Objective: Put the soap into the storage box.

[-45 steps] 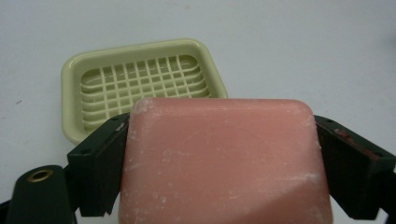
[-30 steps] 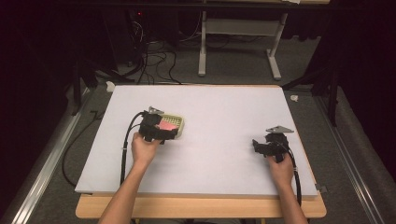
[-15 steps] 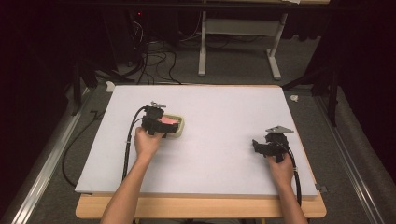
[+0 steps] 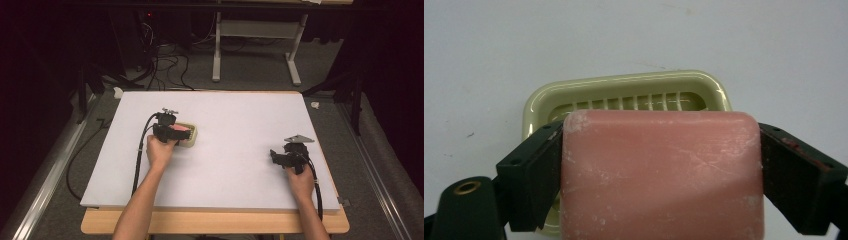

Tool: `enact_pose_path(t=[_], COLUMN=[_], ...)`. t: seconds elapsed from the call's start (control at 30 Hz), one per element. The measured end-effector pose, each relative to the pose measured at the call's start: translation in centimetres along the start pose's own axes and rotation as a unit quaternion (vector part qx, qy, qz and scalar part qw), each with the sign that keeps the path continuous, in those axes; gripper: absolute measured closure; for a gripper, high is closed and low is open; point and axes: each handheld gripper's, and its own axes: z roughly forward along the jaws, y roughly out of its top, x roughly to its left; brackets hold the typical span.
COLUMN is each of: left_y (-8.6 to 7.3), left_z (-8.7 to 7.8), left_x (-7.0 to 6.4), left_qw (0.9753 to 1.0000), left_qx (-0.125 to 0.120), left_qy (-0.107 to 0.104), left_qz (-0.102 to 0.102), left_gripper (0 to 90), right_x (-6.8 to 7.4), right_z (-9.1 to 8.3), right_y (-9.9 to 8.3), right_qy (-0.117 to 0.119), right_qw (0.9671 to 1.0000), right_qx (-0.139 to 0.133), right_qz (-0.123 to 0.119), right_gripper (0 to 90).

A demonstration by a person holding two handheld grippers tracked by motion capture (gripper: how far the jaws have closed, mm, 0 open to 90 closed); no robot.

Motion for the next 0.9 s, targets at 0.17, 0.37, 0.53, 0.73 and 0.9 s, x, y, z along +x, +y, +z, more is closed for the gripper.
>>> enact_pose_path(t=[0.17, 0.37, 0.53, 0.73, 0.9], left_y=[0.5, 0.5, 0.3, 0.3, 0.2], left_z=[0.5, 1.2, 1.8, 2.1, 2.3], left_x=[-0.4, 0.1, 0.3, -0.2, 0.0], left_qw=[1.0000, 0.9996, 0.9995, 0.9995, 0.9992], left_qx=[-0.001, 0.000, 0.012, 0.013, 0.021], left_qy=[-0.005, -0.009, 0.001, 0.019, 0.024], left_qz=[-0.001, -0.026, -0.029, -0.020, -0.025], left_gripper=[14.2, 14.1, 14.1, 14.1, 14.1], right_x=[0.0, 0.0, 0.0, 0.0, 0.0], right_z=[0.0, 0.0, 0.0, 0.0, 0.0], right_y=[0.0, 0.0, 0.0, 0.0, 0.0], right_qy=[0.000, 0.001, 0.001, 0.001, 0.000], right_qw=[1.0000, 1.0000, 1.0000, 1.0000, 1.0000], right_qx=[0.000, 0.000, 0.000, 0.000, 0.000], right_qz=[-0.001, -0.001, 0.000, -0.001, -0.001], right_gripper=[21.9, 22.1, 22.1, 22.2, 22.1])
